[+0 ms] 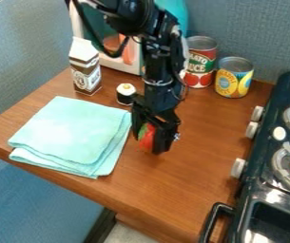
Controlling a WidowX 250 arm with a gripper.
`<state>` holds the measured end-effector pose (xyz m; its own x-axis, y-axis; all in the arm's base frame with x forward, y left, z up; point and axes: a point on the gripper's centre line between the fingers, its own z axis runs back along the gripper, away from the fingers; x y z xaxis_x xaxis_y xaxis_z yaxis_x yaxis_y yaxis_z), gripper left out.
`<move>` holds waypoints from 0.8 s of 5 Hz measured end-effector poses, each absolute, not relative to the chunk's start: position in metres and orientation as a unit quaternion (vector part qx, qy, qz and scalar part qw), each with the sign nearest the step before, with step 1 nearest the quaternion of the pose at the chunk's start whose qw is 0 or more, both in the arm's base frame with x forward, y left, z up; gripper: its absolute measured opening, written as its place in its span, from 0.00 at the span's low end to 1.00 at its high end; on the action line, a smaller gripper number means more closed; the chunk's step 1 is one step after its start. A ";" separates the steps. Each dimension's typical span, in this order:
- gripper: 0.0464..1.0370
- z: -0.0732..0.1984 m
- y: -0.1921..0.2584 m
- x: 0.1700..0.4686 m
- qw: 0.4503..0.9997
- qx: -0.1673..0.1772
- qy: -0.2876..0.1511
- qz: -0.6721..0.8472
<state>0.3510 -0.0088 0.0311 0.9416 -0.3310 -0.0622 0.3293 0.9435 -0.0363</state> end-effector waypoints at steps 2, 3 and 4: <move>0.78 0.019 -0.010 0.343 0.985 -0.019 0.044 -0.164; 0.85 0.017 -0.009 0.341 0.987 -0.016 0.043 -0.156; 0.96 0.017 -0.012 0.340 0.986 -0.024 0.040 -0.157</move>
<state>0.3401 -0.0116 0.0168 0.9475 -0.3120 -0.0706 0.3081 0.9494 -0.0607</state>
